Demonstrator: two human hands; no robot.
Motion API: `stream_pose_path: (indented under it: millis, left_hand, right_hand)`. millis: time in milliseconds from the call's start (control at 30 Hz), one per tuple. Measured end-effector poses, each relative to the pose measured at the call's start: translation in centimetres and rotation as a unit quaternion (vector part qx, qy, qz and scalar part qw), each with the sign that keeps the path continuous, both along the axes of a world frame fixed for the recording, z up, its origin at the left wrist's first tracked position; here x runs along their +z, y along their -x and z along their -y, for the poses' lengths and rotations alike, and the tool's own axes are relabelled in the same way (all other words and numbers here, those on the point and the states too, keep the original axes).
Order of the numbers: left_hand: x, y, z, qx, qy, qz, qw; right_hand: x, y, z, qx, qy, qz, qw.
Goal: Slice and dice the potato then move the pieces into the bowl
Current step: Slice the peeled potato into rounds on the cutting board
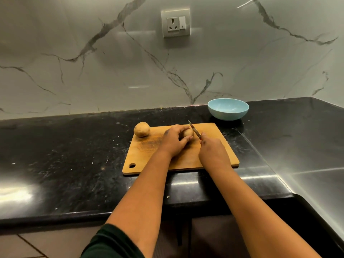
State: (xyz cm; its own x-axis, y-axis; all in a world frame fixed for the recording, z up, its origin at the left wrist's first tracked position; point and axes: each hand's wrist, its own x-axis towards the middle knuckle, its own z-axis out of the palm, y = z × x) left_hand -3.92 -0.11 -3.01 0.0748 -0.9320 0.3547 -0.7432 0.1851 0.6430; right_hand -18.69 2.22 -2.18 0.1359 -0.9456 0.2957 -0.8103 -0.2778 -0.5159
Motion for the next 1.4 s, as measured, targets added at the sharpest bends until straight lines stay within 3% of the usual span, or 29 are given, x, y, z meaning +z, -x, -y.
stream_pose_path:
  millis: [533, 733, 900, 1067, 1400]
  left_hand:
    - [-0.3, -0.2, 0.9, 0.005, -0.001, 0.006, 1.000]
    - [-0.4, -0.1, 0.5, 0.009, -0.010, -0.015, 1.000]
    - [-0.2, -0.1, -0.1, 0.014, -0.030, 0.015, 0.999]
    - [-0.1, -0.2, -0.5, 0.025, -0.038, 0.044, 0.998]
    - [-0.3, -0.4, -0.2, 0.021, -0.031, 0.031, 0.999]
  right_hand:
    - [2.6, -1.5, 1.3, -0.012, -0.096, -0.049, 0.994]
    - [2.4, -1.3, 0.8, 0.007, -0.102, -0.126, 0.987]
    - [2.5, 1.8, 0.0, -0.007, -0.141, -0.172, 0.975]
    - [4.1, 2.9, 0.7, -0.047, -0.078, -0.051, 0.995]
    - [1.6, -0.1, 0.1, -0.034, -0.140, -0.052, 0.988]
